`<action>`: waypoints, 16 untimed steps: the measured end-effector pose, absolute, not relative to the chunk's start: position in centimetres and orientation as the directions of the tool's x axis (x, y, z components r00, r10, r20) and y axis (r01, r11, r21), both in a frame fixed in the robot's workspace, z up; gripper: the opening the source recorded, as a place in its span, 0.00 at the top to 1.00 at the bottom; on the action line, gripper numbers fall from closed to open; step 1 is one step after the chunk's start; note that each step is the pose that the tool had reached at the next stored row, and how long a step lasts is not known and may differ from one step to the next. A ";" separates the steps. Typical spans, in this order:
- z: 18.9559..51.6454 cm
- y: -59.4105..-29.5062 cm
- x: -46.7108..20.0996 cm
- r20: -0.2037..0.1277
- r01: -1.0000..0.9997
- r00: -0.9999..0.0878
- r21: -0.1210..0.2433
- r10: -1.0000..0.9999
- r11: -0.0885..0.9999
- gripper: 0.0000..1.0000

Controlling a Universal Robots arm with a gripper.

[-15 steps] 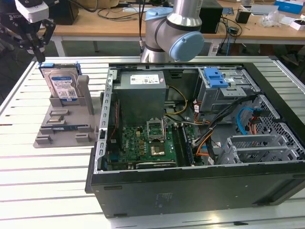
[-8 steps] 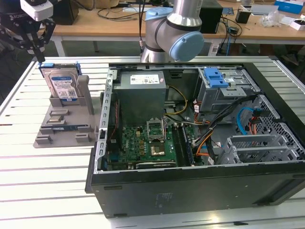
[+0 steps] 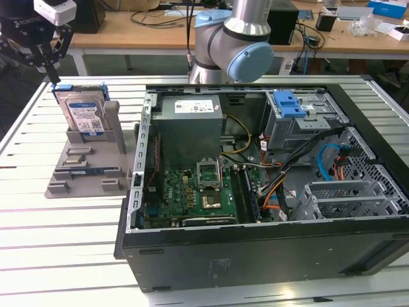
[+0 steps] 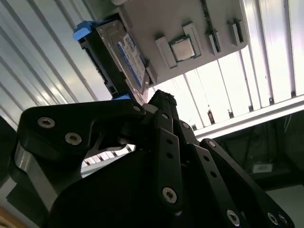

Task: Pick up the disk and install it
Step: 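Pick up the disk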

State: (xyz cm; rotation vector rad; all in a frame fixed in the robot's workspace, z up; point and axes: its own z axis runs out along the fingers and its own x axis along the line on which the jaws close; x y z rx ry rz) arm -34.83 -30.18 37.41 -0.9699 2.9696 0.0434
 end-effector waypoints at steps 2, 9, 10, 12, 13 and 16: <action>37.4 -30.2 -34.8 -0.025 -0.619 -0.786 0.021 -0.618 0.785 0.89; 37.4 -30.2 -34.8 -0.025 -0.699 -0.716 0.021 -0.698 0.715 0.89; 37.4 -30.2 -34.8 -0.025 -0.706 -0.708 0.021 -0.706 0.708 0.89; 37.4 -30.2 -34.8 -0.025 -0.725 -0.689 0.021 -0.724 0.689 0.89; 37.4 -30.2 -34.8 -0.025 -0.731 -0.682 0.021 -0.731 0.682 0.89; 37.4 -30.2 -34.8 -0.025 -0.758 -0.652 0.021 -0.758 0.652 0.89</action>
